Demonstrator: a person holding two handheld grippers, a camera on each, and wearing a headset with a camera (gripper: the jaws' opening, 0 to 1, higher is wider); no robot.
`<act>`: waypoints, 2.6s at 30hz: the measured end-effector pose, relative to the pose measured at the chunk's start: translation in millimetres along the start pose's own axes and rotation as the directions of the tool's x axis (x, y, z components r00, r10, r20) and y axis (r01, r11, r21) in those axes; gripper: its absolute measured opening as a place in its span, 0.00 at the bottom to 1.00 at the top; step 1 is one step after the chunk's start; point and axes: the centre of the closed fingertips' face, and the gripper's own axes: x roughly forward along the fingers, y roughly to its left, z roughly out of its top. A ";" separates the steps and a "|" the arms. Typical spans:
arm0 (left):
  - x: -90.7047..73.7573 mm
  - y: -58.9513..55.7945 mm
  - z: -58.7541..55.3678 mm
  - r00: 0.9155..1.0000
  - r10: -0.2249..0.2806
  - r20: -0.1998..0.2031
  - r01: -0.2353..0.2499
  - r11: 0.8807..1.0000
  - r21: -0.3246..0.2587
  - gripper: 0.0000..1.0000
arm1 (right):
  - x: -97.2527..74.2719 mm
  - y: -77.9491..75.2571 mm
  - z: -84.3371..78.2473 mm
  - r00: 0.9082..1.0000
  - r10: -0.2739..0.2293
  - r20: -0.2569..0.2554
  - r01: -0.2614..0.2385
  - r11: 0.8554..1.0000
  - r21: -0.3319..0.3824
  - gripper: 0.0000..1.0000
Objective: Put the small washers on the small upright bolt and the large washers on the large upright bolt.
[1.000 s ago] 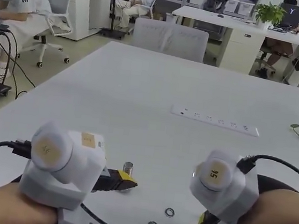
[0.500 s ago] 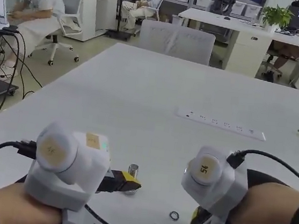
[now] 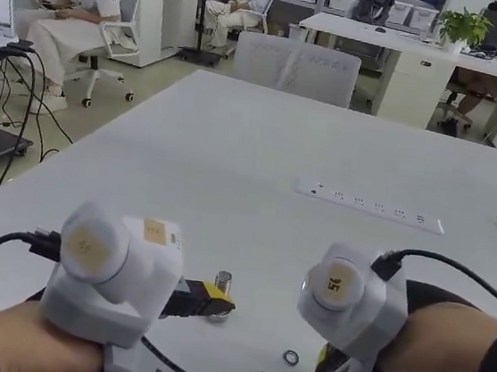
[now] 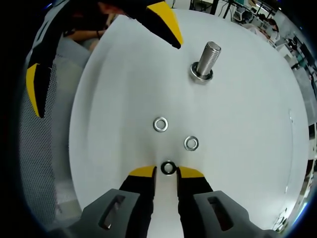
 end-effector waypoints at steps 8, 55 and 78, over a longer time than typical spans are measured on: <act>-0.1 0.1 0.0 1.000 0.000 0.001 0.000 1.000 -0.001 0.83 | -0.1 -0.8 -0.8 1.000 -0.003 0.004 0.003 1.000 -0.002 0.15; 3.7 -3.7 -3.0 1.000 -0.019 -0.013 0.019 1.000 0.001 0.82 | -23.0 2.3 -68.1 0.999 -0.034 -0.009 0.035 0.989 0.143 0.14; 3.5 -4.5 -3.3 1.000 -0.019 -0.018 0.019 1.000 0.002 0.82 | -52.6 -9.9 -81.0 0.998 -0.062 0.002 0.060 0.981 0.184 0.14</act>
